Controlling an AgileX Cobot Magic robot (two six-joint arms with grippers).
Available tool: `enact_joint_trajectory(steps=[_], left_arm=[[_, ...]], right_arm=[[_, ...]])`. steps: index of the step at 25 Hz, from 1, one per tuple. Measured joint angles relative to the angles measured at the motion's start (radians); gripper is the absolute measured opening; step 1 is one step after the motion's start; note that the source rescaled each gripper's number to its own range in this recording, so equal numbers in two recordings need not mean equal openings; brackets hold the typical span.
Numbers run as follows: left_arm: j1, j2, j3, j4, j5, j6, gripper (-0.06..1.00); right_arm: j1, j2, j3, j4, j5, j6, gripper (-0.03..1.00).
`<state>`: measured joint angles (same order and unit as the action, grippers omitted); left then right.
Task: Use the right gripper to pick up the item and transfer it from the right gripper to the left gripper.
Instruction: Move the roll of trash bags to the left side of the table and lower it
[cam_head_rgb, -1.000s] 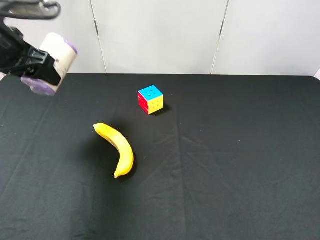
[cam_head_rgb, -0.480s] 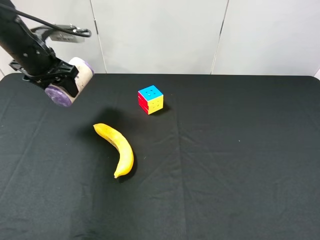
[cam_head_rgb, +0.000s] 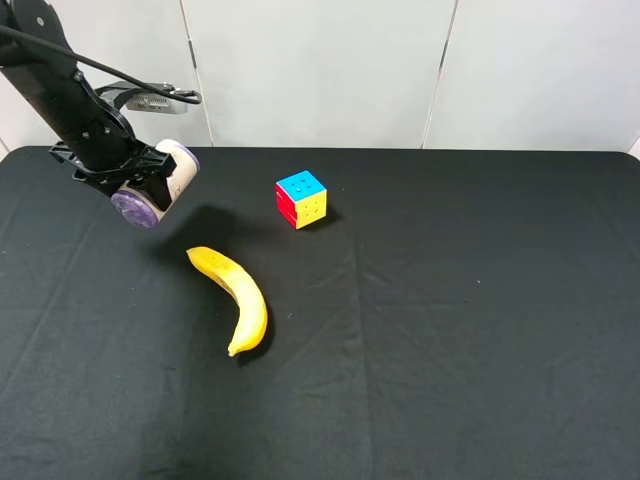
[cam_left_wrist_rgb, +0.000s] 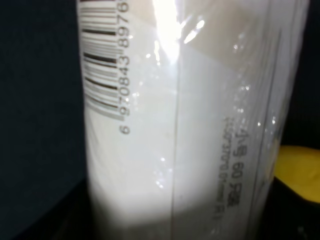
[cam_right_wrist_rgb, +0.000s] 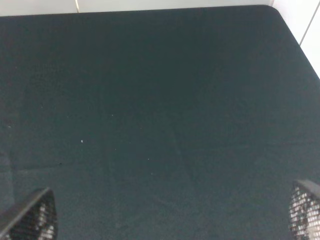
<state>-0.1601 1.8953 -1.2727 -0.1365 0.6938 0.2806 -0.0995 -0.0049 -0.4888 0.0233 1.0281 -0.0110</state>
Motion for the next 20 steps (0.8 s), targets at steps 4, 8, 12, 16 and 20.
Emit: enact_joint_trajectory(steps=[4, 8, 12, 16, 20], left_arm=[[0.000, 0.003, -0.001, 0.025, -0.035, -0.001, 0.01], [0.000, 0.005, -0.001, 0.035, -0.055, -0.002, 0.01], [0.000, 0.030, -0.001, 0.038, -0.064, -0.002, 0.01], [0.000, 0.044, 0.000, 0.040, -0.074, -0.002, 0.01], [0.000, 0.044, 0.000, 0.041, -0.081, -0.002, 0.01]], right_arm=[[0.000, 0.000, 0.000, 0.000, 0.000, 0.000, 1.00], [0.000, 0.000, 0.000, 0.000, 0.000, 0.000, 1.00], [0.000, 0.000, 0.000, 0.000, 0.000, 0.000, 1.00], [0.000, 0.000, 0.000, 0.000, 0.000, 0.000, 1.00], [0.000, 0.000, 0.000, 0.000, 0.000, 0.000, 1.00]])
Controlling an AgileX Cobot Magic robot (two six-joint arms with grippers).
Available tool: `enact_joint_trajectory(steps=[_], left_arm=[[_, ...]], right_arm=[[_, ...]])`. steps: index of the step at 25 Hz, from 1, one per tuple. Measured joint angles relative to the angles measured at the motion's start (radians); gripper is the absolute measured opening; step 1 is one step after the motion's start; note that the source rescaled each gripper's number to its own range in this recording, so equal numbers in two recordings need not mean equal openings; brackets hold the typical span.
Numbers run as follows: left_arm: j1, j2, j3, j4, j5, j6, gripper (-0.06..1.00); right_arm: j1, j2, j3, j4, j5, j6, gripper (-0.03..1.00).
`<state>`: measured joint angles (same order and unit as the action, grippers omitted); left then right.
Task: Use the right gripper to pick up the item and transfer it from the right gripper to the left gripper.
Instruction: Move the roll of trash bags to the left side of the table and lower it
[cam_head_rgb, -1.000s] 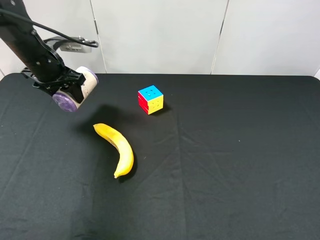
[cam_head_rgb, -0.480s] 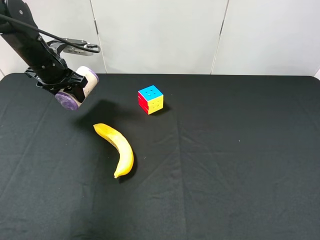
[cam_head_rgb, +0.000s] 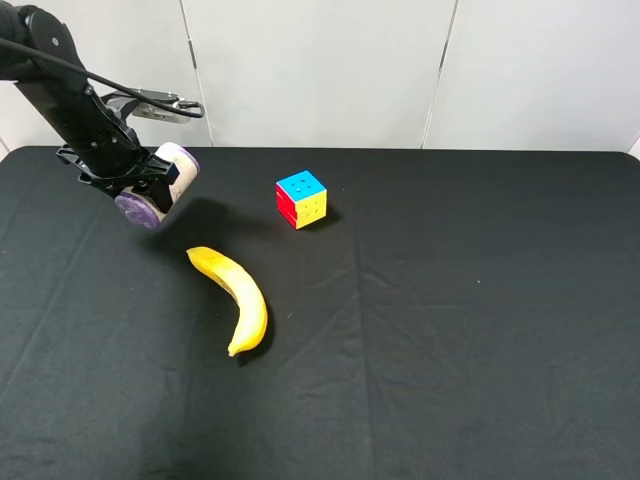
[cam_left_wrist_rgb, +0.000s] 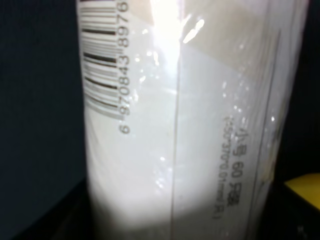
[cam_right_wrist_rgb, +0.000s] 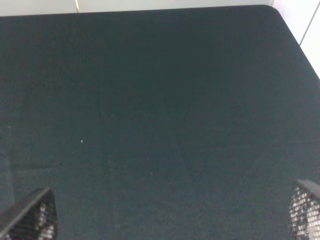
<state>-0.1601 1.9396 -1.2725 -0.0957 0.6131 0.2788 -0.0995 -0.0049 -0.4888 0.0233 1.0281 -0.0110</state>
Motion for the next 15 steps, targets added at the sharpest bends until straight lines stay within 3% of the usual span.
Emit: enact_joint_trajectory(steps=[6, 9, 11, 15], left_arm=[[0.000, 0.000, 0.000, 0.000, -0.001, 0.000, 0.02], [0.000, 0.000, 0.015, 0.000, -0.037, 0.000, 0.59], [0.000, 0.000, 0.020, 0.000, -0.045, 0.000, 0.85], [0.000, 0.000, 0.020, 0.000, -0.051, 0.000, 0.97]], right_arm=[[0.000, 0.000, 0.000, 0.000, 0.000, 0.000, 1.00], [0.000, 0.000, 0.000, 0.000, 0.000, 0.000, 1.00], [0.000, 0.000, 0.000, 0.000, 0.000, 0.000, 1.00], [0.000, 0.000, 0.000, 0.000, 0.000, 0.000, 1.00]])
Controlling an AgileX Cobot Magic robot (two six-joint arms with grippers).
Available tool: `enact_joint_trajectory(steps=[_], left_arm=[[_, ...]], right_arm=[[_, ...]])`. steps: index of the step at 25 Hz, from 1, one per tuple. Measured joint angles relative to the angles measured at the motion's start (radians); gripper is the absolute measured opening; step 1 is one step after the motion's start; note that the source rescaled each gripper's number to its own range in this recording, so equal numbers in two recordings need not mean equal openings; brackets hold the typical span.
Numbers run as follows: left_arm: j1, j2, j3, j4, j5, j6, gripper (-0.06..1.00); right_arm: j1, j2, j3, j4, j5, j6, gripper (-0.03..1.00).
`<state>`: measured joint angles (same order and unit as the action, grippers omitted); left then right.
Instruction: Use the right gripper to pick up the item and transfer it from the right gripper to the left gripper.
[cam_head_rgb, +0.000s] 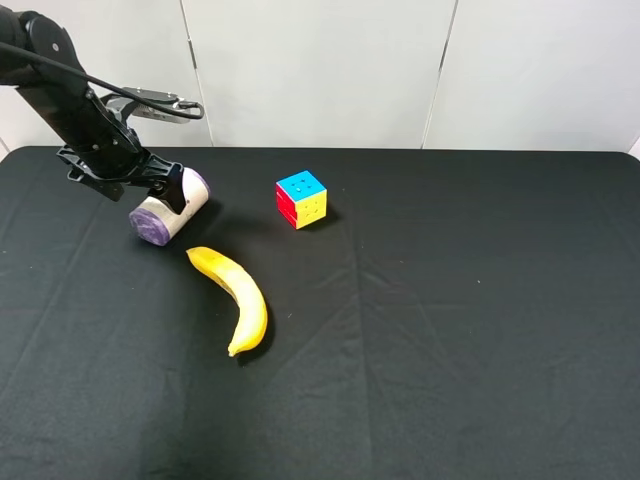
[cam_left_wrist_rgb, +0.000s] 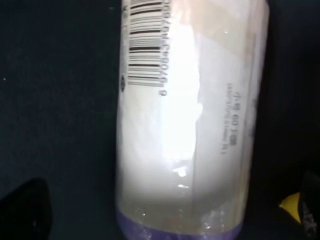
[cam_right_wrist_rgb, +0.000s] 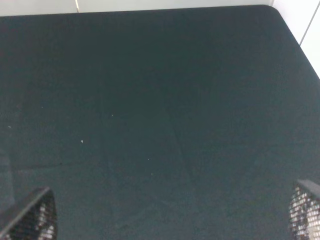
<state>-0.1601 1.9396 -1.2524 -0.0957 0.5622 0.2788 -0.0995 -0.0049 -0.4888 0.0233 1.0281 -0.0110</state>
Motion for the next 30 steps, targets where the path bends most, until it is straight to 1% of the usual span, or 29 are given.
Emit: enact_joint_trajectory(steps=[7, 24, 26, 30], left_arm=[[0.000, 0.000, 0.000, 0.000, 0.000, 0.000, 1.00], [0.000, 0.000, 0.000, 0.000, 0.004, 0.000, 1.00], [0.000, -0.004, -0.010, 0.000, 0.026, 0.000, 1.00], [0.000, -0.022, -0.047, 0.000, 0.107, 0.000, 1.00]], right_arm=[[0.000, 0.000, 0.000, 0.001, 0.000, 0.000, 1.00], [0.000, 0.000, 0.000, 0.001, 0.000, 0.000, 1.00], [0.000, 0.000, 0.000, 0.001, 0.000, 0.000, 1.00], [0.000, 0.000, 0.000, 0.001, 0.000, 0.000, 1.00]])
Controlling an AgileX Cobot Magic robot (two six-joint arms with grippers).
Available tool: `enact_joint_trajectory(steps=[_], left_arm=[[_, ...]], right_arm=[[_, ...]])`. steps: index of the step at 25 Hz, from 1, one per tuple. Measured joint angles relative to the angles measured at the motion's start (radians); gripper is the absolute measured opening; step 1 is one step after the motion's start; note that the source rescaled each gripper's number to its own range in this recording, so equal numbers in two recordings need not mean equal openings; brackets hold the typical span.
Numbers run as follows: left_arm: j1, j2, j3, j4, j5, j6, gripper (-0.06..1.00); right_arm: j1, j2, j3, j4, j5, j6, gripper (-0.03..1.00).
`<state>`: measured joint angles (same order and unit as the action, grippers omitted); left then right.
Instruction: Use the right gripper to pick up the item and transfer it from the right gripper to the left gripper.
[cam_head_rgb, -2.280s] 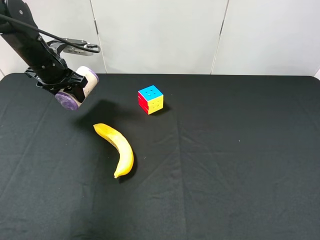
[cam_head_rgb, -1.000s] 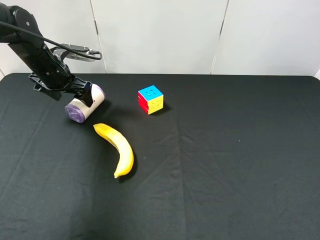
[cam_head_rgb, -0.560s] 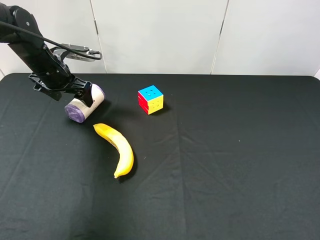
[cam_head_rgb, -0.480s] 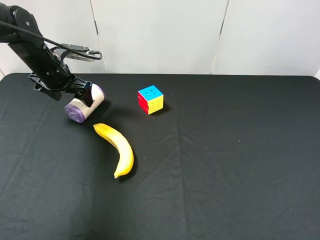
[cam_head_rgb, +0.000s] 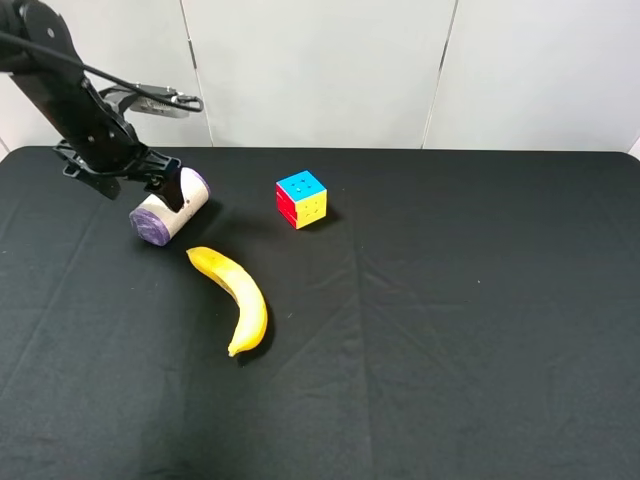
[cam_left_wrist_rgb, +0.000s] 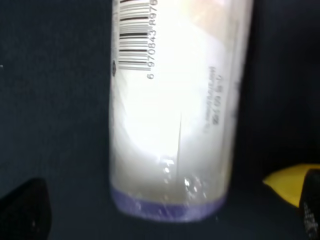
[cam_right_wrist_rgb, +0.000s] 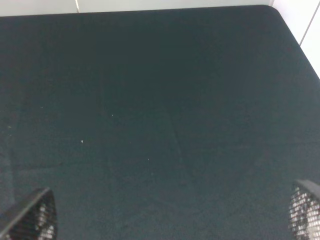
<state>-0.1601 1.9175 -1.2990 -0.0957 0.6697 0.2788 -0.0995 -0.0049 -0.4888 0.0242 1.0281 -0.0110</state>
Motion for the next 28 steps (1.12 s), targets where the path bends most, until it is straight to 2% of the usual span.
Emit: enact_joint_trajectory(steps=[15, 28], left_arm=[[0.000, -0.244, -0.197, 0.000, 0.288, 0.000, 1.00], [0.000, -0.529, -0.203, 0.000, 0.496, -0.005, 1.00]], right_arm=[[0.000, 0.000, 0.000, 0.000, 0.000, 0.000, 1.00], [0.000, 0.000, 0.000, 0.000, 0.000, 0.000, 1.00]])
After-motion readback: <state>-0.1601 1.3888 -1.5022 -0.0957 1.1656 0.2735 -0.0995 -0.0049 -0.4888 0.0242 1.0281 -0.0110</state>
